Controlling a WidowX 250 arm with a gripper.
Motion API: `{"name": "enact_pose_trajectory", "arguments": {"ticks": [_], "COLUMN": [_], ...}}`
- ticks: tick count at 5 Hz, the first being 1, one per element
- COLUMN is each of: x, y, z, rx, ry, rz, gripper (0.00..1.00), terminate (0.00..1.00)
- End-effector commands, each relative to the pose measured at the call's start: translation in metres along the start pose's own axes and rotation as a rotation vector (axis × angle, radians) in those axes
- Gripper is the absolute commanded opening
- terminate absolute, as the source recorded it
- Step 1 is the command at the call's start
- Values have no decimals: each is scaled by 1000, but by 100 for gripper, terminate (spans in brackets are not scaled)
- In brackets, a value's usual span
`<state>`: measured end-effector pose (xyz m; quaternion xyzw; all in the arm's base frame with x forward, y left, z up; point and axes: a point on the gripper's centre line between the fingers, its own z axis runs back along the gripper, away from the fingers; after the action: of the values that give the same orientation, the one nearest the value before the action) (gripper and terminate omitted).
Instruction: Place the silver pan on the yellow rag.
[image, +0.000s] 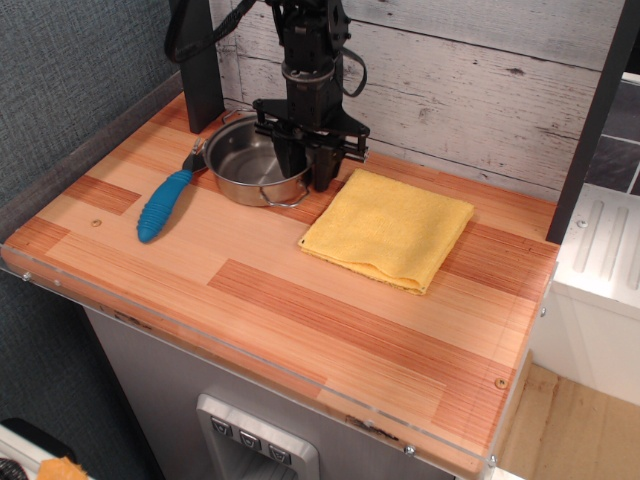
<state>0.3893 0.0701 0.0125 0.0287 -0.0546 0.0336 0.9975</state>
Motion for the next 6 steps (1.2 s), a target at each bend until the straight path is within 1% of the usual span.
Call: {"name": "enact_pose_trajectory", "arguments": {"ticks": [1, 2, 3, 4, 5, 6], "x": [4, 2, 0, -5, -12, -22], "y": [7, 6, 3, -11, -26, -48], "z": [31, 43, 52, 61, 64, 63], "rx": [23, 38, 85, 94, 70, 50], "ry": [-83, -110, -87, -102, -121, -123], "rz": [-4, -9, -6, -38, -66, -97], "gripper": [0, 0, 0, 0, 0, 0], "terminate": [0, 0, 0, 0, 0, 0]}}
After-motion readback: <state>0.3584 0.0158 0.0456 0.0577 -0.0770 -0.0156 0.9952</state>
